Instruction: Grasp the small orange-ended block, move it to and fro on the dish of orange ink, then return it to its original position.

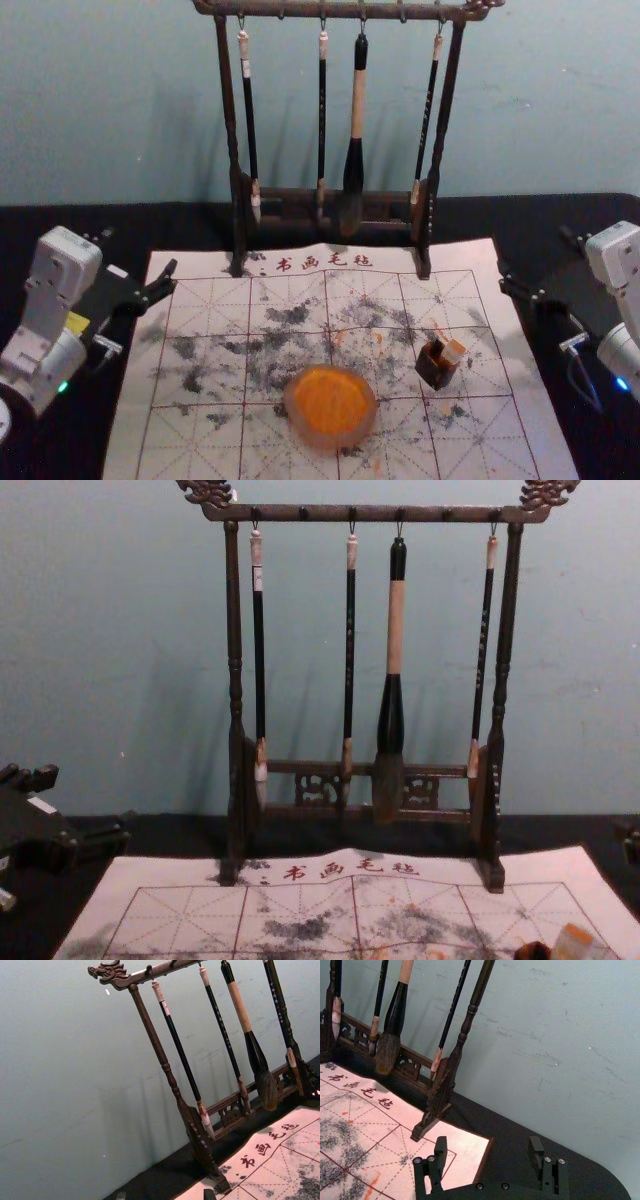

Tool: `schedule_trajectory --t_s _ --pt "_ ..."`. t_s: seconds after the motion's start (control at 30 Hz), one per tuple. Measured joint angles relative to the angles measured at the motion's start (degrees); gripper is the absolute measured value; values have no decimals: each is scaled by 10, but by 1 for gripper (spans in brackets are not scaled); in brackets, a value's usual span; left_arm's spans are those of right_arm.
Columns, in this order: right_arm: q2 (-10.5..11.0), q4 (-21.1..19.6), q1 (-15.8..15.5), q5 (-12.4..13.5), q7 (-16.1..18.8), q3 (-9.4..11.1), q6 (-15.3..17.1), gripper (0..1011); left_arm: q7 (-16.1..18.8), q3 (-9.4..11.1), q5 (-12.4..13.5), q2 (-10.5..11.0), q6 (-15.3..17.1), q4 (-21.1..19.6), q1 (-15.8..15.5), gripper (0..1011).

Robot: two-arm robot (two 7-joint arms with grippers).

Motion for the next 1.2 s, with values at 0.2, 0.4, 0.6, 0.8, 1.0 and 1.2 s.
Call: schedule_trajectory --t_s 0.2,0.4,0.6,0.8,1.0,1.2 --pt "0 0 0 0 0 0 0 1000 0 0 0 0 0 0 0 1002" --pt "0 0 0 0 0 0 -1 1000 0 0 0 0 0 0 0 1001" --pt "0 0 0 0 0 0 -1 1000 0 0 0 0 0 0 0 1001" --pt "0 0 0 0 0 0 -1 1000 0 0 0 0 0 0 0 1001" --pt "0 0 0 0 0 0 -1 1000 0 0 0 0 0 0 0 1001" --pt "0 0 0 0 0 0 -1 1000 0 0 0 0 0 0 0 1001"
